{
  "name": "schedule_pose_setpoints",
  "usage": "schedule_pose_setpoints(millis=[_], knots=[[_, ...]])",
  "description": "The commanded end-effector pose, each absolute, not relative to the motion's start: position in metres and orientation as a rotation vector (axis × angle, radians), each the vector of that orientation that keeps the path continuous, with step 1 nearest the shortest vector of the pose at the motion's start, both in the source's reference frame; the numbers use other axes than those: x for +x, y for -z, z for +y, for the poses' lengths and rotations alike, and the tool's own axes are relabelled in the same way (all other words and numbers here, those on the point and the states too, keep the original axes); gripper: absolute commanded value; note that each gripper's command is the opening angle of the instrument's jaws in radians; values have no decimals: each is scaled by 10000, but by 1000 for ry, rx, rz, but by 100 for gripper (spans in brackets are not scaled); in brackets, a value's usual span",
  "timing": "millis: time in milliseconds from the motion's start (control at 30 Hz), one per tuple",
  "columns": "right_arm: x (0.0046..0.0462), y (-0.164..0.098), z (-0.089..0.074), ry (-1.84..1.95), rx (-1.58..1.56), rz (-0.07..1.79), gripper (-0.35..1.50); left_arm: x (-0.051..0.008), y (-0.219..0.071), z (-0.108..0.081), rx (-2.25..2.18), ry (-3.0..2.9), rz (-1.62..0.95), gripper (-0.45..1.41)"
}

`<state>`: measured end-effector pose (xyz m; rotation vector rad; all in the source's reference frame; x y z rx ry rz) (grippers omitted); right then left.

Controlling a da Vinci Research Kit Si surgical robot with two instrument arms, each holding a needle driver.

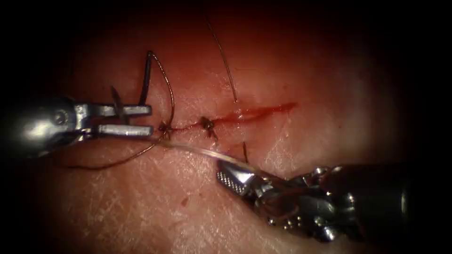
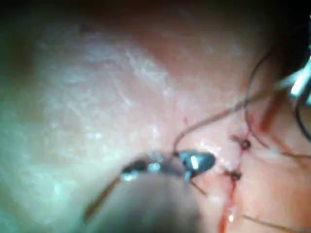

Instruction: Wound Closure

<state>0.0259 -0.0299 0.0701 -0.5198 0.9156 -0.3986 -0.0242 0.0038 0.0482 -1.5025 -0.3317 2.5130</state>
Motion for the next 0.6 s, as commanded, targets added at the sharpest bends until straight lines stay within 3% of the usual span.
schedule_pose_setpoints(millis=[33, 600], knots=[[260, -706, -307, 410, -509, 908, -35, -247, -489, 36, -1504, -2512, -334, -45], [233, -658, -379, 406, -410, 910, -35, -246, -488, 36, -1500, -2517, -339, -45]])
